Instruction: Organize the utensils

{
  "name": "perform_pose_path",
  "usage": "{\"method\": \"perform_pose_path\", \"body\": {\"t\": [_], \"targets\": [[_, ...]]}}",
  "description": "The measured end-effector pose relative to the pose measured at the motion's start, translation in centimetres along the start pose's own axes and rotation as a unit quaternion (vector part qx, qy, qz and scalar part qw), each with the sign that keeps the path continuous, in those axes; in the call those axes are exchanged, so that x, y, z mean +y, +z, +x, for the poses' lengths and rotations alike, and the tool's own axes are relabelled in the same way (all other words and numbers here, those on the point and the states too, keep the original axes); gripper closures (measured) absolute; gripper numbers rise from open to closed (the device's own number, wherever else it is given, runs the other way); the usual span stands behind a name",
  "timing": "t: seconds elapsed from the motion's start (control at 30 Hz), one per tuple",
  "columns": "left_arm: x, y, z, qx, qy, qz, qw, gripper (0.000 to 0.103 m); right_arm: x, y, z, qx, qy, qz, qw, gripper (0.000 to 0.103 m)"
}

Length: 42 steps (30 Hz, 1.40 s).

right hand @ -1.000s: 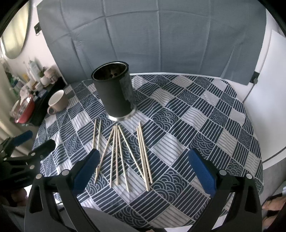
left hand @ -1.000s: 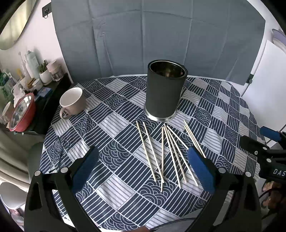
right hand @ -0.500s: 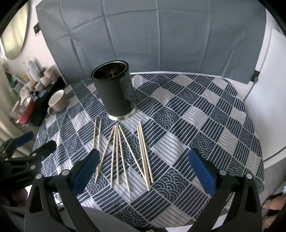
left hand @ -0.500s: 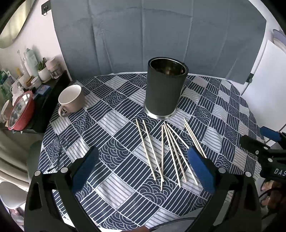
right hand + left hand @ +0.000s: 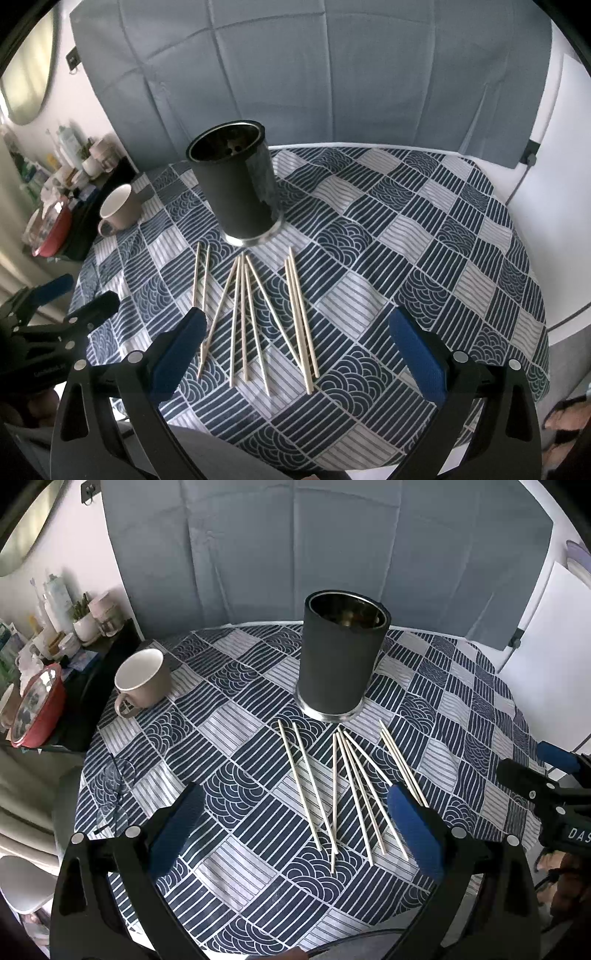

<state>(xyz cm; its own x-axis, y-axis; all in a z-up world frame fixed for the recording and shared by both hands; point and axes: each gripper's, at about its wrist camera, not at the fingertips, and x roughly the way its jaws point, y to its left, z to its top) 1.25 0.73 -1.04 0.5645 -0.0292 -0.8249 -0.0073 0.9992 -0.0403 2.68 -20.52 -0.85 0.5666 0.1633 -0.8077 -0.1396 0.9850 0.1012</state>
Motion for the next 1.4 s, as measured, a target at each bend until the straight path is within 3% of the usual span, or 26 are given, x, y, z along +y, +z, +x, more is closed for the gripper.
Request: {"method": "perform_pose_path", "body": {"t": [0.2, 0.33, 0.53, 0.7, 0.8, 0.97, 1.4], "targets": [[1.4, 0.5, 1.7, 0.039, -0.012, -0.030, 0.9987, 0.006, -0.1, 0.0, 0.4, 0.004, 0.004, -0.008, 1.000, 0.008], [1.8, 0.7, 2.5, 0.053, -0.012, -0.025, 0.9982, 0.006, -0.8, 0.5, 0.6, 0.014, 0.016, -0.002, 1.000, 0.008], [1.9, 0.8, 4.9, 0.082, 0.001, 0.013, 0.9966, 0.006, -1.8, 1.4, 1.7, 0.024, -0.005, -0.012, 1.000, 0.008], [3.1, 0.7, 7.7, 0.118, -0.001, -0.007, 0.9930, 0.006, -2.2, 1.5, 3.9, 0.041, -0.014, -0.020, 0.999, 0.008], [3.8, 0.6, 9.5, 0.136, -0.007, -0.020, 0.9904, 0.006, -2.5, 1.4, 5.1, 0.036, -0.040, -0.027, 0.998, 0.008], [4.5, 0.1, 11.9, 0.172, -0.010, -0.043, 0.9841, 0.006, -3.1, 1.1, 7.9, 0.062, -0.050, -0.037, 0.996, 0.008], [4.1, -0.5, 15.7, 0.217, 0.015, -0.035, 0.9754, 0.006, -3.5, -0.8, 14.5, 0.135, -0.055, -0.051, 0.988, 0.008]]}}
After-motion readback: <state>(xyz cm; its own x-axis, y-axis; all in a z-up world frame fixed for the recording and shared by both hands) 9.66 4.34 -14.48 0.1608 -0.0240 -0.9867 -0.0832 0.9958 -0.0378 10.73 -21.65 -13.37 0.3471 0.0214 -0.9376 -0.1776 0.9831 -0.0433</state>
